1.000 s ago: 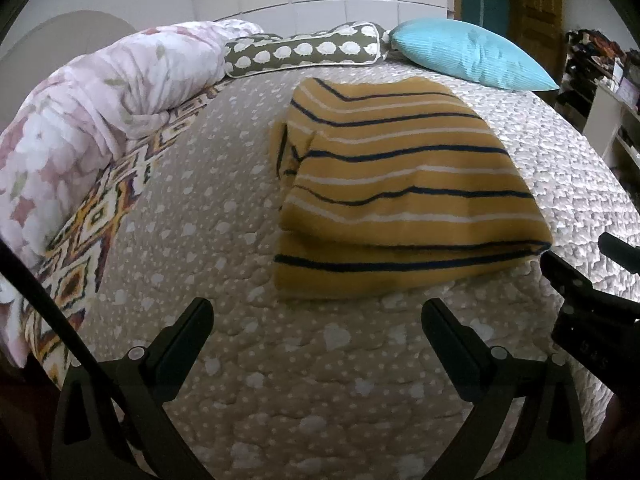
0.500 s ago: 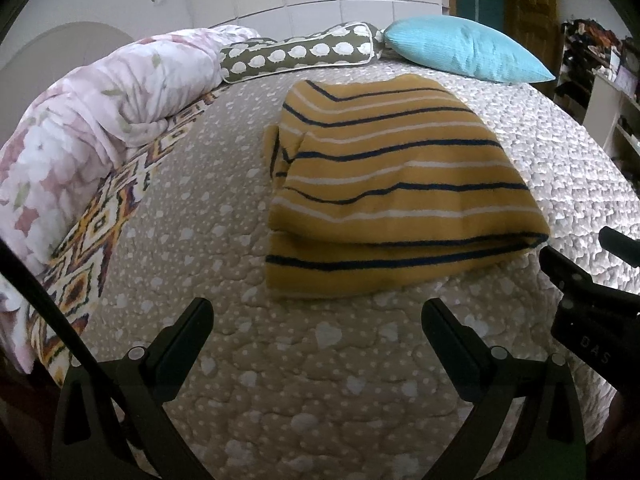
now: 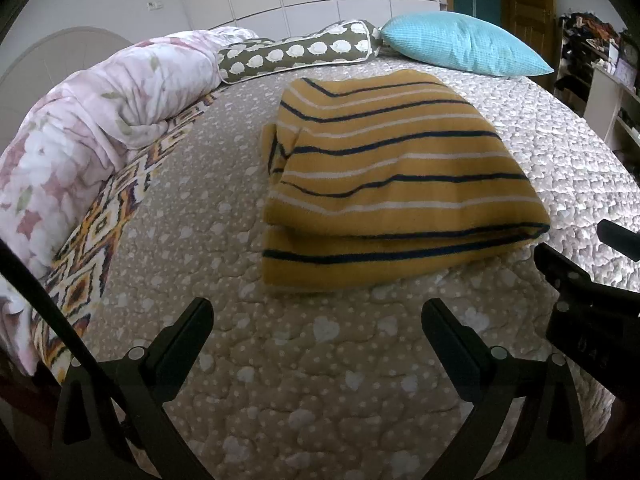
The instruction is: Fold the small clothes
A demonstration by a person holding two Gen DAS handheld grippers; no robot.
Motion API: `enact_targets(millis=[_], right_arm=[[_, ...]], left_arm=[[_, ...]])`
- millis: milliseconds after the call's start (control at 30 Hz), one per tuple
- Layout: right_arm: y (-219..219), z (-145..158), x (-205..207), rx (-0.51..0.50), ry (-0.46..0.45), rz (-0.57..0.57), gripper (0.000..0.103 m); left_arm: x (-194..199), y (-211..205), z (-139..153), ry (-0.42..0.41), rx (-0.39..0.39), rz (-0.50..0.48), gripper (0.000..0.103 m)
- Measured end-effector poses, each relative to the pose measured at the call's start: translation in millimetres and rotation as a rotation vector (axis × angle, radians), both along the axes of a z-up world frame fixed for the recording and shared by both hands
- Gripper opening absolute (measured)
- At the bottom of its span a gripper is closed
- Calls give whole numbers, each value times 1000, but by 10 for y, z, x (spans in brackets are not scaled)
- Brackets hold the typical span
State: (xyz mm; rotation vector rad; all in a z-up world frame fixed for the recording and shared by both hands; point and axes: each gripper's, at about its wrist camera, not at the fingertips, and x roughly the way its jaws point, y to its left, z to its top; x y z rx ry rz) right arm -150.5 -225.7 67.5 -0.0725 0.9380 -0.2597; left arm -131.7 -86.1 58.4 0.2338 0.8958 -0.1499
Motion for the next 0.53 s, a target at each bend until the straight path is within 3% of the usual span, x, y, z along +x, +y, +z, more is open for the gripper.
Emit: enact_targets(millis=[533], right_arm=[[17,-4,29,6,-6,15,84]], left_arm=[[96,42,-63,29,-27,-10,103]])
